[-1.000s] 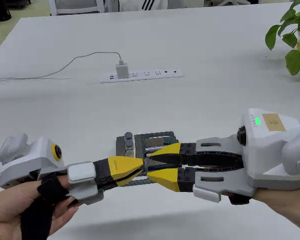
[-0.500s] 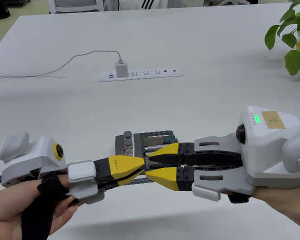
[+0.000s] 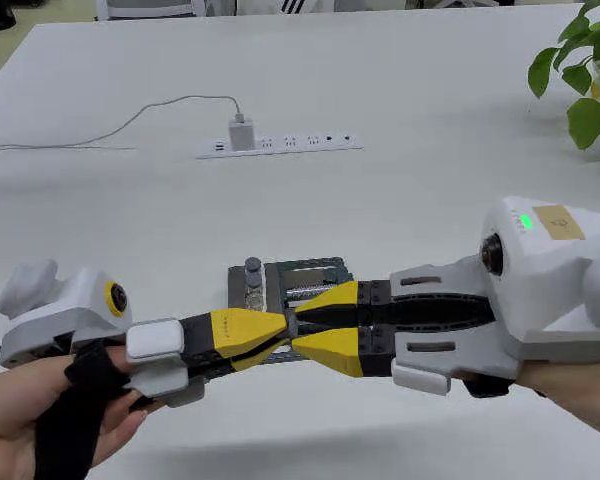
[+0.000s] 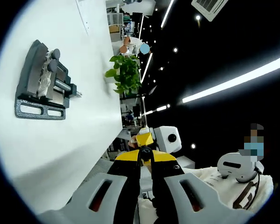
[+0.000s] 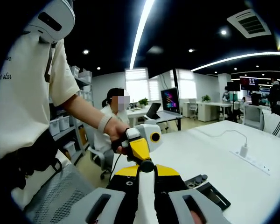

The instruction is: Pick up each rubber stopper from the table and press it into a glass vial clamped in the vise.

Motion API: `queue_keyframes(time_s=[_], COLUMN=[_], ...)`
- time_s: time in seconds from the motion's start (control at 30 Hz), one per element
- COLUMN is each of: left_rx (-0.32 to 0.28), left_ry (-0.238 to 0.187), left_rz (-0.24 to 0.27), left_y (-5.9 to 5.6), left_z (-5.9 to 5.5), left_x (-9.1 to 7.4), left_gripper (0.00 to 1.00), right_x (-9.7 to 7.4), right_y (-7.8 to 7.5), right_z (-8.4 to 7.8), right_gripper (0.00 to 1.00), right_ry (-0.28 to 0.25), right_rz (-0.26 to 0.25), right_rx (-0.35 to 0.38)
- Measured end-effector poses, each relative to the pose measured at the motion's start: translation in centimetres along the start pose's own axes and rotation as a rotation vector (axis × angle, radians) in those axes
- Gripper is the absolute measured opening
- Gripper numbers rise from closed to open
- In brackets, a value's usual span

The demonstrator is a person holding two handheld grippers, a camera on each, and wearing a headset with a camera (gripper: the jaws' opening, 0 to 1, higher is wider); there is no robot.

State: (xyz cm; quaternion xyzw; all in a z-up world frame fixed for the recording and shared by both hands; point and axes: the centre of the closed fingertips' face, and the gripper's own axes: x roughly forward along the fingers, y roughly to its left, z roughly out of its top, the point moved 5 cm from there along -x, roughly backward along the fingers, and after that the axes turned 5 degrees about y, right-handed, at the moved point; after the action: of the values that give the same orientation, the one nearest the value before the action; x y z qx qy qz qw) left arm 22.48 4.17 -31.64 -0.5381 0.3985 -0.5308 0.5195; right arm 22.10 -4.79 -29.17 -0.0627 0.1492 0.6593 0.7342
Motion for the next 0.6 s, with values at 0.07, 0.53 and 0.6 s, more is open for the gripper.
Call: queue_keyframes(time_s=[0.07,0.53,0.6], left_rx=[0.001,0.01,0.034], left_ry=[0.001,-0.009,-0.012], left_rz=[-0.003,-0.01,-0.001], left_y=[-0.06,-0.12,-0.34], left_z=[-0.01,-0.37,-0.37], left_x=[0.01,-0.08,-0.07], left_gripper=[0.04,0.05,0.05], right_x=[-0.02,0.02,0.0], right_y=[0.01,0.28,0.27], right_z=[0.05,0.12,0.13], right_gripper=[0.06,0.05,0.05], right_ry=[-0.002,0.008,0.003], right_rz=[0.003,0.018,0.022], right_rx=[0.01,0.024,0.034])
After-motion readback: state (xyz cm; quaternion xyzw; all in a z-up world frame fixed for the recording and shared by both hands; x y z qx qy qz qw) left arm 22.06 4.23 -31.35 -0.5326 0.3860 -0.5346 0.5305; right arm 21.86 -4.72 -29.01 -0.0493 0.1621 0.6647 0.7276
